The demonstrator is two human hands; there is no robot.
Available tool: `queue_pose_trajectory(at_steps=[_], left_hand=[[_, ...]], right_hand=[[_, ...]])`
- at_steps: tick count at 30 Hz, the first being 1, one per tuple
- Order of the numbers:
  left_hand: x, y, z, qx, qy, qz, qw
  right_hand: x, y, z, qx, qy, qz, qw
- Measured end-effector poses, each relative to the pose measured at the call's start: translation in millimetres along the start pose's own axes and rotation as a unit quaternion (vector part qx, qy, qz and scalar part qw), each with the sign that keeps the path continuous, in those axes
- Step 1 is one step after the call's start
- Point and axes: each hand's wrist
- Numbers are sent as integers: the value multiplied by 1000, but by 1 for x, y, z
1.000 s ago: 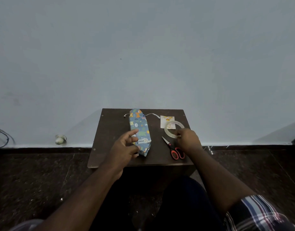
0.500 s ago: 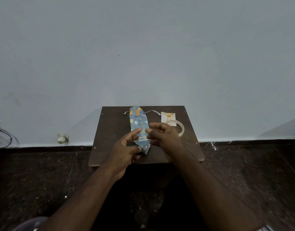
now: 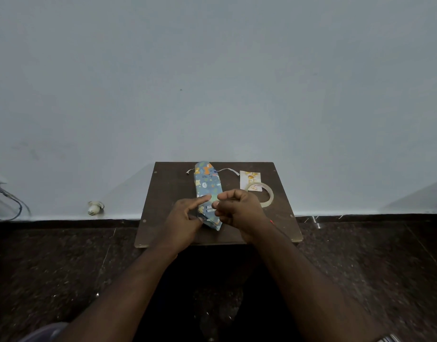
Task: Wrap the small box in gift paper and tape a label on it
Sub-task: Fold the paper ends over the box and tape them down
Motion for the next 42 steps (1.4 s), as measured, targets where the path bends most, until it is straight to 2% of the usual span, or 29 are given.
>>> queue_pose_trajectory(at_steps=[4, 7, 11, 15, 21, 25, 28, 33, 37, 42], left_hand=[[-3, -21, 13, 5, 34, 67, 997], [-7, -35, 16, 2, -24, 146, 989], [-15, -37, 15, -7, -72, 199, 977], [-20, -42, 19, -13, -47, 116, 992], [-12, -28, 14, 17, -27, -20, 999], [0, -10, 6, 32, -52, -113, 992], [8, 1, -1, 23, -55, -132, 989], [17, 13, -10, -32, -2, -92, 995], [26, 28, -25, 6, 21, -163, 986], [36, 37, -38, 23, 36, -192, 981]], right_hand=[[9, 10, 16, 32, 57, -26, 998], [14, 29, 31, 24, 113, -39, 993], [9, 48, 36, -2, 77, -61, 995], [11, 45, 32, 26, 56, -42, 997], [21, 26, 20, 92, 19, 58, 994], [24, 14, 8, 162, 11, 20, 987], [23, 8, -3, 206, 6, -8, 979], [19, 1, -17, 248, 13, -24, 968], [12, -2, -31, 281, 28, -43, 958], [4, -5, -45, 296, 30, -61, 953]])
Point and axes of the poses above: each hand's wrist, its own z-axis towards the middle knuckle, its own x-axis out of the back of the hand, y = z × x, and after that the axes turned 14 degrees about y, right-handed
